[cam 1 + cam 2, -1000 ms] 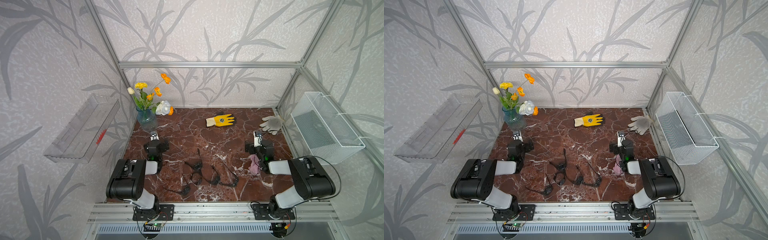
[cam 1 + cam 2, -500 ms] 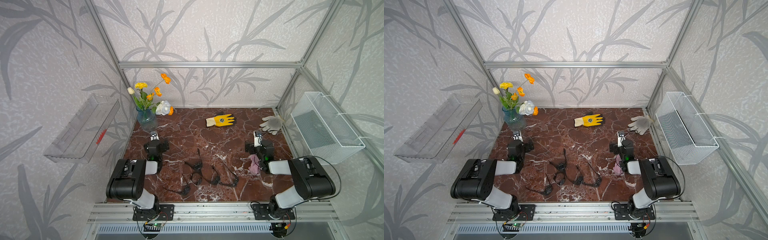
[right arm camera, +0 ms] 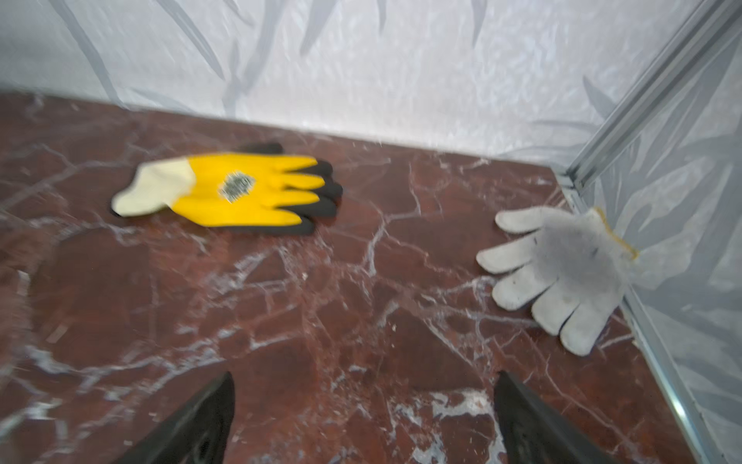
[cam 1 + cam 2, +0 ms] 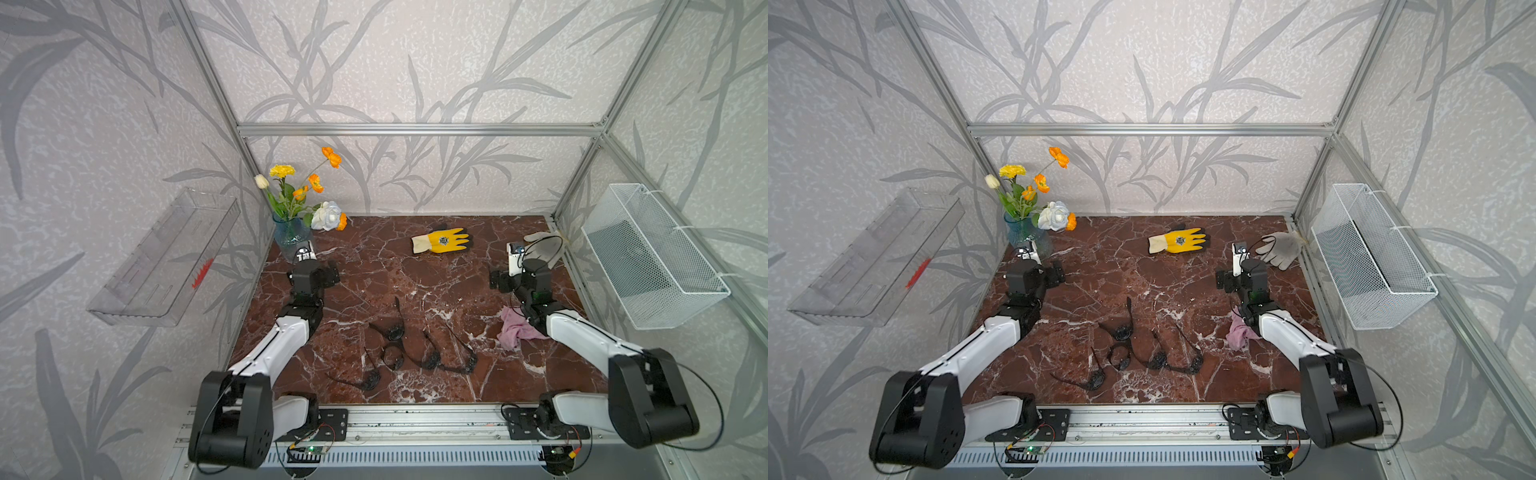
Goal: Wipe the watch dial
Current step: Pick up the watch at the center of the board.
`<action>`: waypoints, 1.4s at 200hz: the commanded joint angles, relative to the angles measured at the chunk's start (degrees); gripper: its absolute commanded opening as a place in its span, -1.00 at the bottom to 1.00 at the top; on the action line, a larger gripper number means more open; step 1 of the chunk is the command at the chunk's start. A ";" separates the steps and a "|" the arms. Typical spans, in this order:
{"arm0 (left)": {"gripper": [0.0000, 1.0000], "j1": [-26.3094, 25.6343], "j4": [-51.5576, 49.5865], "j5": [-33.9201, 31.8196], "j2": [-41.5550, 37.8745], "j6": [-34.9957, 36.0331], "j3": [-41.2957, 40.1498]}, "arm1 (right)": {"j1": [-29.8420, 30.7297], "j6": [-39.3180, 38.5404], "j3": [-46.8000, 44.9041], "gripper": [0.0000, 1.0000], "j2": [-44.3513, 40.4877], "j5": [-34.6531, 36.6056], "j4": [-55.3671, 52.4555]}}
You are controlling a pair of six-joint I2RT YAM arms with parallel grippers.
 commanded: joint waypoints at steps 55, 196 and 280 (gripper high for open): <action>0.65 -21.59 -28.70 10.78 -2.93 -18.46 -1.55 | 11.84 27.52 -1.62 0.75 -23.11 2.36 -43.63; 0.50 -34.34 -41.51 16.13 28.21 -14.79 21.98 | 22.09 32.80 4.39 0.67 -16.58 6.07 -54.19; -0.10 -35.15 -48.71 16.92 36.47 -16.12 29.16 | 23.08 32.14 5.99 0.62 -16.32 5.12 -55.34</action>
